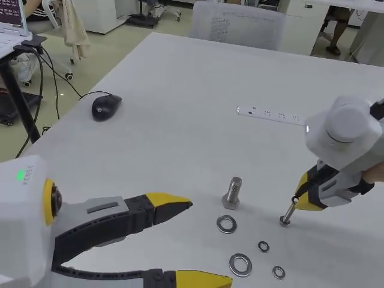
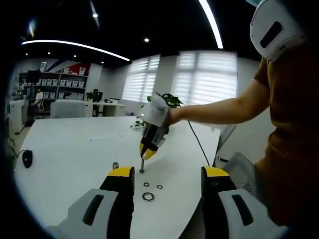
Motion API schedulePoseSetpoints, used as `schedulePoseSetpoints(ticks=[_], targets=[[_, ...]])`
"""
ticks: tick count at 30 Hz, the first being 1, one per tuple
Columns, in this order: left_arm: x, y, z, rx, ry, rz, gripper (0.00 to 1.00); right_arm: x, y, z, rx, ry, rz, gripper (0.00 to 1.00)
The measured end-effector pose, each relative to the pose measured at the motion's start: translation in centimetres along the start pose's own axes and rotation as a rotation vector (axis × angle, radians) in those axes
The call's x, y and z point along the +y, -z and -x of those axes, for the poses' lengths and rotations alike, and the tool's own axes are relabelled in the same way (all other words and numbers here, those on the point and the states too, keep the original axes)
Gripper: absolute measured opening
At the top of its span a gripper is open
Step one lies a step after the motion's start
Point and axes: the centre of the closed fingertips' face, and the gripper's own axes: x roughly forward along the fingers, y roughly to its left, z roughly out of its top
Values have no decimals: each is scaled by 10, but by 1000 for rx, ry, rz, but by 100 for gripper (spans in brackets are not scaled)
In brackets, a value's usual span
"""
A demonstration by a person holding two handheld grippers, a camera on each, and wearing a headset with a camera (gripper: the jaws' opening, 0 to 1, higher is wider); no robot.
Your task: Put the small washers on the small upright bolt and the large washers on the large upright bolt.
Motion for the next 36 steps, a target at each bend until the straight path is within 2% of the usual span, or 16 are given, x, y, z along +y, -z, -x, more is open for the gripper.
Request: schedulePoseSetpoints(ticks=[14,36], targets=[[1,2,0,2,-7,6,53,-2,4,-7,8,-7,-1,12],[4,5,1,11,-17,19,52,0,14,-42,3,-22,29,13]])
